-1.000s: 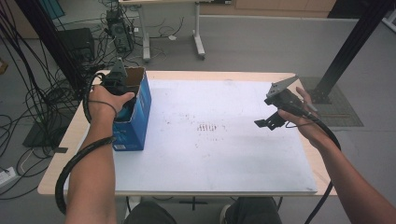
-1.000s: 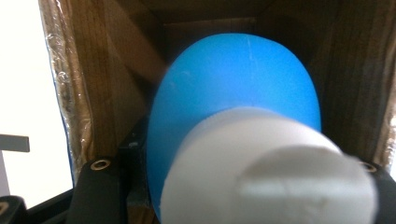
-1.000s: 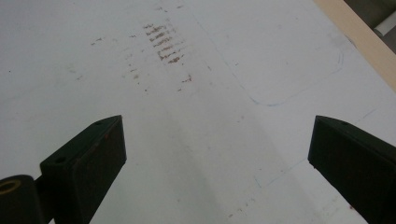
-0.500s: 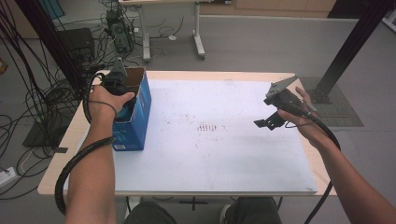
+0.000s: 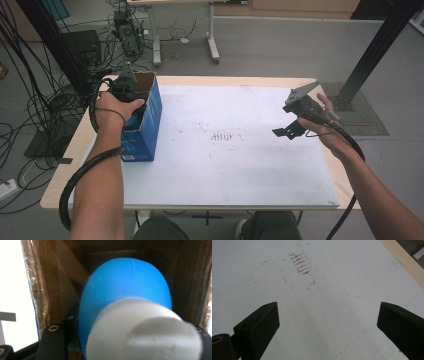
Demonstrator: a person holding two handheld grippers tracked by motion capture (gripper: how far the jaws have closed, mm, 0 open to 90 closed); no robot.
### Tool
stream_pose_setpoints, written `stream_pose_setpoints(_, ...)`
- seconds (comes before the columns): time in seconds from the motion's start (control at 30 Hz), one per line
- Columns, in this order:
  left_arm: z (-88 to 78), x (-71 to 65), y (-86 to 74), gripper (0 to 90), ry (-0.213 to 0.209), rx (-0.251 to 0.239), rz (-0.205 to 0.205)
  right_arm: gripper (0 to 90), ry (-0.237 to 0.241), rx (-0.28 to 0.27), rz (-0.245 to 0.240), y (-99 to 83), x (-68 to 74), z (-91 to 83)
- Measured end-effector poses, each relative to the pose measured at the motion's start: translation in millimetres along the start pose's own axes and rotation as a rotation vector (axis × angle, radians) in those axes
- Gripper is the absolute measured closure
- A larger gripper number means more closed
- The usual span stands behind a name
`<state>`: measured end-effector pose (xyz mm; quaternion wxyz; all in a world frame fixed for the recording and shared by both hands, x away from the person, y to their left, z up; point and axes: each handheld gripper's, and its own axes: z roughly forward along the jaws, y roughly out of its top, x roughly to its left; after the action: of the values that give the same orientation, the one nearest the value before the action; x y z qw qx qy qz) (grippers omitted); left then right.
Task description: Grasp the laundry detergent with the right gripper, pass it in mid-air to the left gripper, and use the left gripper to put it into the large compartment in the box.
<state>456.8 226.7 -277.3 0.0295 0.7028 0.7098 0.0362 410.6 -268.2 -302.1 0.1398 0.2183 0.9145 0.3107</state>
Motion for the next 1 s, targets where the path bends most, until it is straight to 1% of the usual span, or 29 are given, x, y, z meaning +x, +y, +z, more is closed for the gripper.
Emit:
stream_pose_setpoints(0.2, 0.0, 0.2, -0.5, 37.0, -0.001, -0.003, -0.002, 4.1, 0.003, 0.003, -0.001, -0.2, 1.1, 1.6)
stream_pose_setpoints(0.53, -2.8, -1.8, -1.0, 35.9, 0.003, -0.011, 0.014, 4.1, 0.004, -0.002, -0.004, 0.3, 1.8, -0.4)
stream_pose_setpoints(0.63, -8.8, -1.0, -1.7, 32.9, 0.013, -0.025, 0.016, 4.1, 0.004, -0.004, -0.003, 0.3, 2.3, -1.1)
stream_pose_setpoints(0.7, -12.4, -0.1, -2.4, 32.3, 0.013, -0.029, 0.015, 4.1, 0.003, -0.006, -0.005, 0.6, 2.6, -1.6)
stream_pose_setpoints(0.73, -14.7, 0.2, -2.8, 32.0, 0.015, -0.032, 0.014, 4.1, 0.003, -0.004, 0.007, 0.6, 3.9, -2.1)
stream_pose_setpoints(0.8, -19.8, 0.2, -3.8, 31.2, 0.016, -0.033, 0.018, 4.1, 0.002, -0.007, 0.006, 1.6, 4.8, -2.7)
stream_pose_setpoints(0.9, -28.5, -1.5, -5.8, 30.0, 0.019, -0.049, 0.026, 4.1, 0.0, -0.011, 0.006, 3.1, 5.6, -3.8)
stream_pose_setpoints(1.0, -37.6, -3.5, -7.9, 29.0, 0.038, -0.053, 0.038, 4.1, -0.001, -0.016, 0.004, 4.8, 7.3, -5.2)
